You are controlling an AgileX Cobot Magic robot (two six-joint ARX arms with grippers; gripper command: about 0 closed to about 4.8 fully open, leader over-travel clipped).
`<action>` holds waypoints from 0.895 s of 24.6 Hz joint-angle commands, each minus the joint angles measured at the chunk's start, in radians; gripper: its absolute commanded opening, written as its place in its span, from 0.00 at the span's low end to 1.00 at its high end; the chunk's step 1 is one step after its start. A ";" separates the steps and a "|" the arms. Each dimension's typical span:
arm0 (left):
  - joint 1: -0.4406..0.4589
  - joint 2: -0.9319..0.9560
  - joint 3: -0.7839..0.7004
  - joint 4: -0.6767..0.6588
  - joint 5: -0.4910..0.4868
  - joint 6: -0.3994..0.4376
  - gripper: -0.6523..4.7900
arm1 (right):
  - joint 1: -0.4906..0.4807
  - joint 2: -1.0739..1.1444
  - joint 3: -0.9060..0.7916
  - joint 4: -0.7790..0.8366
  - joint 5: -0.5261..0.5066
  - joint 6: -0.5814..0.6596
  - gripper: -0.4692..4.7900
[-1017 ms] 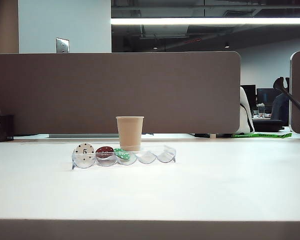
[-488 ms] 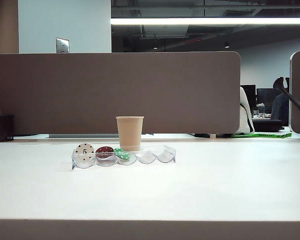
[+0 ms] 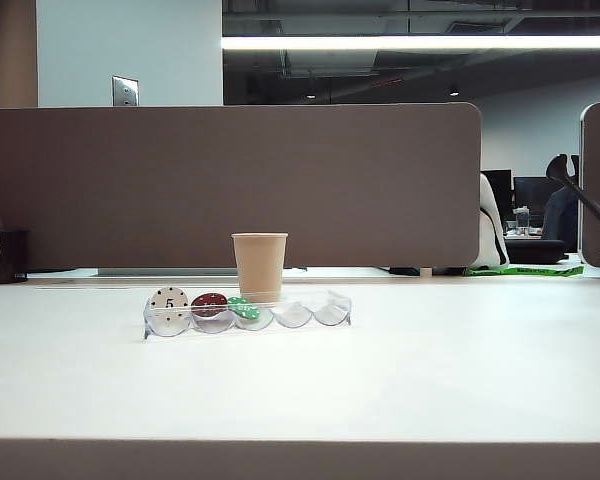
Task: Pick up the chip with the greater value and put it into the paper cup.
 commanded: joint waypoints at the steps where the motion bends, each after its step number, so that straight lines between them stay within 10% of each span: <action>1: -0.002 -0.013 -0.002 -0.007 -0.001 0.008 0.11 | -0.017 0.000 0.005 0.060 0.015 -0.020 0.09; 10: -0.002 -0.013 -0.065 0.088 0.014 0.008 0.11 | -0.259 -0.001 -0.108 0.222 -0.168 0.097 0.09; 22: -0.002 -0.013 -0.265 0.224 0.014 0.010 0.11 | -0.256 0.000 -0.129 0.187 -0.193 0.101 0.09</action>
